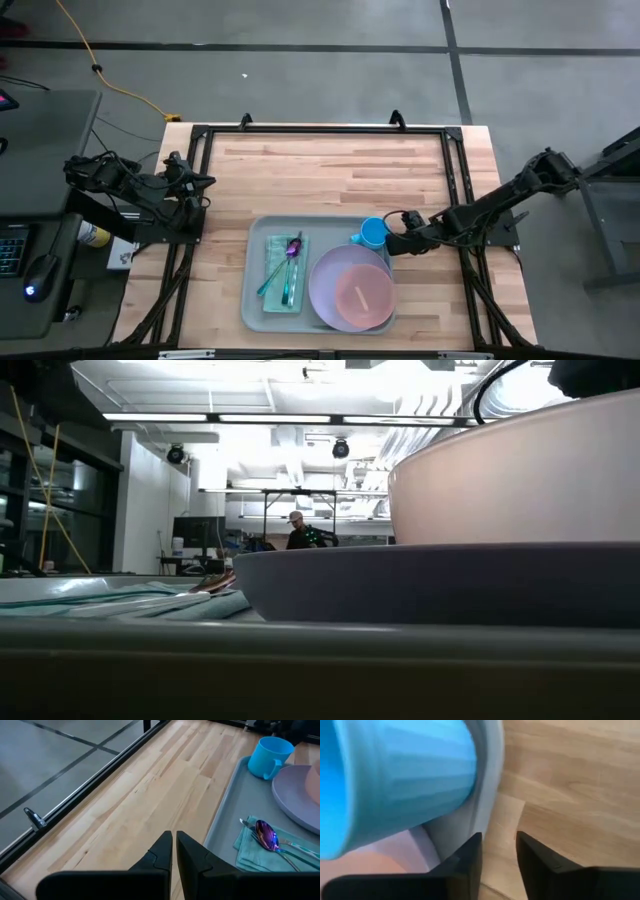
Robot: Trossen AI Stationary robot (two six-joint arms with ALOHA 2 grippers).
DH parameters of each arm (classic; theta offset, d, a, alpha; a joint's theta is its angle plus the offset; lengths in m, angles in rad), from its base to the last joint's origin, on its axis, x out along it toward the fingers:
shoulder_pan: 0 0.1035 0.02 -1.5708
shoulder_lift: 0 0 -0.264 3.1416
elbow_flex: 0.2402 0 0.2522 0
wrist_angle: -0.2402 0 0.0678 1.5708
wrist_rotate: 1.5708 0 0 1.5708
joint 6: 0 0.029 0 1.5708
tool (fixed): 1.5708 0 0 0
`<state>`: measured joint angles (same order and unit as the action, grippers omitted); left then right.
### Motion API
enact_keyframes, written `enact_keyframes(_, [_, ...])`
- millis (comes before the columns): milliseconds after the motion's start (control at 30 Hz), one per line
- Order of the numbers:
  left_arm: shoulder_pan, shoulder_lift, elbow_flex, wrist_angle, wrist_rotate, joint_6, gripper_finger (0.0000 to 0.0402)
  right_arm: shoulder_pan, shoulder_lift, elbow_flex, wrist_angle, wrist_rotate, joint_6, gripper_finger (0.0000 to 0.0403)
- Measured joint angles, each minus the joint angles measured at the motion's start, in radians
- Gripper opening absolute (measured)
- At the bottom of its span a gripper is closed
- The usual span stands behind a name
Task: Set up tray
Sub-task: Adjust the serving tray
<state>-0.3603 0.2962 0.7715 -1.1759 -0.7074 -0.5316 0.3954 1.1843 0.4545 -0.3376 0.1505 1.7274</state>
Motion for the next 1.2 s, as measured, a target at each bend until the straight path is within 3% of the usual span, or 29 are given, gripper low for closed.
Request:
enact_keyframes(233, [0.0,0.0,0.0,0.0,0.001,0.0,0.0056,-0.003,0.0,-0.013,0.028,0.033,-0.018,0.0127])
enact_keyframes(733, [0.0,0.0,0.0,0.0,0.001,0.0,0.0056,-0.048,0.009,-0.013,0.064,0.063,-0.07,0.0128])
enact_keyframes(1200, [0.0,0.0,0.0,0.0,0.001,0.0,0.0056,-0.055,0.122,-0.013,0.177,0.017,-0.085,0.0128])
